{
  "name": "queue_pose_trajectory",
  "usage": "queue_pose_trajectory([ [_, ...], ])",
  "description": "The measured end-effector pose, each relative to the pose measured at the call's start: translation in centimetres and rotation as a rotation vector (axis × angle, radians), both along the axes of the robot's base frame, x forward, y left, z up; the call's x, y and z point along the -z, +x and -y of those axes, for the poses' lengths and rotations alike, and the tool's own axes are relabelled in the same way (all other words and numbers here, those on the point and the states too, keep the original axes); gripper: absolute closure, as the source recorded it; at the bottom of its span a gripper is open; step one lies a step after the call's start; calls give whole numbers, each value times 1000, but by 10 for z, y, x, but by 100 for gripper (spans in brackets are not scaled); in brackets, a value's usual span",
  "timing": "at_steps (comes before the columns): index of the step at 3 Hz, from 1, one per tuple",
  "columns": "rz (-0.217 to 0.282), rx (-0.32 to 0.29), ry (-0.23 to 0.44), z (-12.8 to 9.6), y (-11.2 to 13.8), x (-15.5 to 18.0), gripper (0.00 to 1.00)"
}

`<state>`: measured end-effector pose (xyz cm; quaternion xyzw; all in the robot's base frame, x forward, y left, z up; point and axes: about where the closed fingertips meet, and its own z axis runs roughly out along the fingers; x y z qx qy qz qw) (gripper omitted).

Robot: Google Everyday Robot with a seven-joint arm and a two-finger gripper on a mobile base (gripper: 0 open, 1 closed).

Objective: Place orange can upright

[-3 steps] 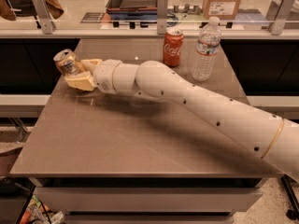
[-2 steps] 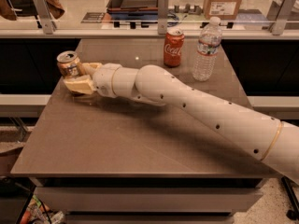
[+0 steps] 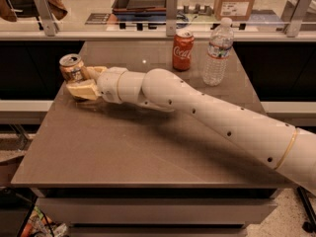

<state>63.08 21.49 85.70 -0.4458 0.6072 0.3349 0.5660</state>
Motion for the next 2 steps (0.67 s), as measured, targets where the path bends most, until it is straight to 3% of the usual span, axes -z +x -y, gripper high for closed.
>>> queue_pose_trajectory([
  [2,0,-6,0,-4,-2,0,36],
])
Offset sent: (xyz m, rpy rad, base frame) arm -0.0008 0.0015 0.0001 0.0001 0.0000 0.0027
